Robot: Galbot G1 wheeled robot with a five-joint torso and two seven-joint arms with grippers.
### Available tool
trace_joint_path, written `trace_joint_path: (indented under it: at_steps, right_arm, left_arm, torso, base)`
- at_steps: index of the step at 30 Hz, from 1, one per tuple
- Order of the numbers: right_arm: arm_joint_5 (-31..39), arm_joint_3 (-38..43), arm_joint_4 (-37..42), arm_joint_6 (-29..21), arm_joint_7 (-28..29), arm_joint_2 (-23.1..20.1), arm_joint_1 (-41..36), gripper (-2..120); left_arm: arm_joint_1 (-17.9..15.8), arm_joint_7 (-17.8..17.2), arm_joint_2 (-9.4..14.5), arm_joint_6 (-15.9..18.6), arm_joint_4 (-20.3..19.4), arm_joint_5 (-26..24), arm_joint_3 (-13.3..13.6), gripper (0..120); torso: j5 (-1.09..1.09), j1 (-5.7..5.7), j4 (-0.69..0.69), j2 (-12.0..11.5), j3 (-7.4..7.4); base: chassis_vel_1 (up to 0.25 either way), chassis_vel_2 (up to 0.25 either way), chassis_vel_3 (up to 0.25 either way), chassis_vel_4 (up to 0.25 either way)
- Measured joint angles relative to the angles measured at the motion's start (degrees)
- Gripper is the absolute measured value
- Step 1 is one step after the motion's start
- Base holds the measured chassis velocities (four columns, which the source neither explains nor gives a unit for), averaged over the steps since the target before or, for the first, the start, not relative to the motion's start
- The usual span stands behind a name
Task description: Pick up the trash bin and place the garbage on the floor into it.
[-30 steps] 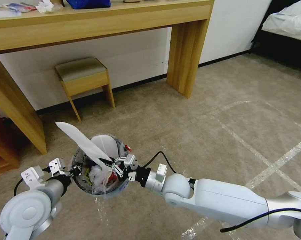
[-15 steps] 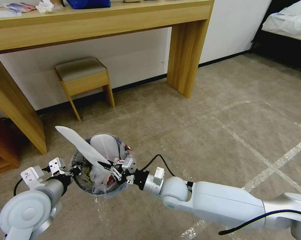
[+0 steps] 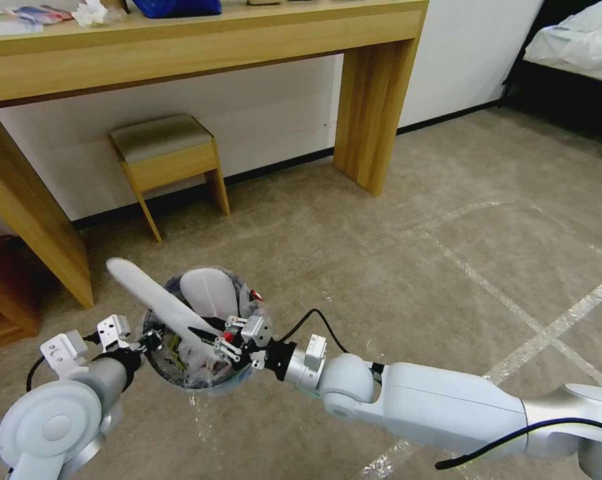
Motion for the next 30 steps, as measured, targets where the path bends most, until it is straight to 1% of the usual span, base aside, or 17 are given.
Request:
trace_joint_path:
  at_steps: [1, 3, 4, 6, 7, 9, 10, 11, 12, 13, 14, 15, 16, 30]
  right_arm:
    - [0.0, 0.0, 0.0, 0.0, 0.0, 0.0, 0.0, 40]
    - [0.0, 0.0, 0.0, 0.0, 0.0, 0.0, 0.0, 53]
    - [0.0, 0.0, 0.0, 0.0, 0.0, 0.0, 0.0, 53]
    - [-0.1, 0.0, 0.1, 0.0, 0.0, -0.2, -0.1, 61]
    - [-0.1, 0.0, 0.1, 0.0, 0.0, -0.2, -0.1, 61]
    - [-0.1, 0.0, 0.2, 0.0, 0.0, -0.4, -0.1, 74]
    - [-0.1, 0.0, 0.2, 0.0, 0.0, -0.4, -0.1, 74]
    - [-0.2, 0.0, 0.3, 0.0, 0.0, -0.5, -0.1, 80]
    - [-0.2, 0.1, 0.3, 0.0, 0.0, -0.6, -0.1, 83]
    - [-0.2, 0.2, 0.4, 0.0, 0.0, -0.7, -0.1, 90]
    - [-0.2, 0.2, 0.4, 0.0, 0.0, -0.7, -0.1, 90]
    - [-0.2, 0.3, 0.5, 0.0, 0.0, -0.7, -0.1, 93]
    - [-0.2, 0.4, 0.5, 0.0, 0.0, -0.8, -0.1, 94]
    - [0.2, 3.5, 2.1, -0.2, 0.1, -1.2, 0.2, 95]
  left_arm:
    - [0.0, 0.0, 0.0, 0.0, 0.0, 0.0, 0.0, 0]
    - [0.1, 0.0, 0.0, 0.0, 0.0, 0.0, 0.0, 0]
    - [0.1, 0.0, 0.0, 0.0, 0.0, 0.0, 0.0, 0]
    - [0.1, 0.0, 0.0, 0.0, 0.0, 0.0, -0.1, 0]
    - [0.1, 0.0, 0.0, 0.0, 0.0, 0.0, -0.1, 0]
    - [0.1, 0.0, 0.0, 0.0, 0.0, 0.0, -0.1, 0]
    - [0.1, 0.0, 0.0, 0.0, 0.0, 0.0, -0.1, 0]
    - [0.0, 0.0, 0.0, 0.0, 0.0, 0.0, -0.1, 0]
    - [0.0, 0.0, 0.0, 0.0, 0.0, 0.0, -0.1, 0]
    - [0.0, 0.0, 0.0, 0.0, 0.0, 0.0, -0.1, 0]
    - [0.0, 0.0, 0.0, 0.0, 0.0, 0.0, -0.1, 0]
    - [0.0, 0.0, 0.0, 0.0, 0.0, 0.0, 0.0, 0]
    - [0.0, 0.0, 0.0, 0.0, 0.0, 0.0, 0.0, 0]
    - [-0.1, 0.0, -0.1, 0.0, 0.4, 0.1, 0.1, 0]
  torso:
    - [0.0, 0.0, 0.0, 0.0, 0.0]
    - [0.0, 0.0, 0.0, 0.0, 0.0]
    - [0.0, 0.0, 0.0, 0.0, 0.0]
    - [0.0, 0.0, 0.0, 0.0, 0.0]
    - [0.0, 0.0, 0.0, 0.0, 0.0]
    - [0.0, 0.0, 0.0, 0.0, 0.0]
    - [0.0, 0.0, 0.0, 0.0, 0.0]
    - [0.0, 0.0, 0.0, 0.0, 0.0]
    - [0.0, 0.0, 0.0, 0.0, 0.0]
    - [0.0, 0.0, 0.0, 0.0, 0.0]
    - [0.0, 0.0, 0.0, 0.0, 0.0]
    - [0.0, 0.0, 0.0, 0.0, 0.0]
    - [0.0, 0.0, 0.0, 0.0, 0.0]
    - [0.0, 0.0, 0.0, 0.0, 0.0]
  base:
    - [0.0, 0.0, 0.0, 0.0]
    - [0.0, 0.0, 0.0, 0.0]
    - [0.0, 0.0, 0.0, 0.0]
    - [0.0, 0.0, 0.0, 0.0]
    - [0.0, 0.0, 0.0, 0.0]
    - [0.0, 0.0, 0.0, 0.0]
    - [0.0, 0.0, 0.0, 0.0]
    - [0.0, 0.0, 0.0, 0.0]
    - [0.0, 0.0, 0.0, 0.0]
    - [0.0, 0.0, 0.0, 0.0]
    - [0.0, 0.0, 0.0, 0.0]
    - [0.0, 0.0, 0.0, 0.0]
    - [0.0, 0.0, 0.0, 0.0]
    - [0.0, 0.0, 0.0, 0.0]
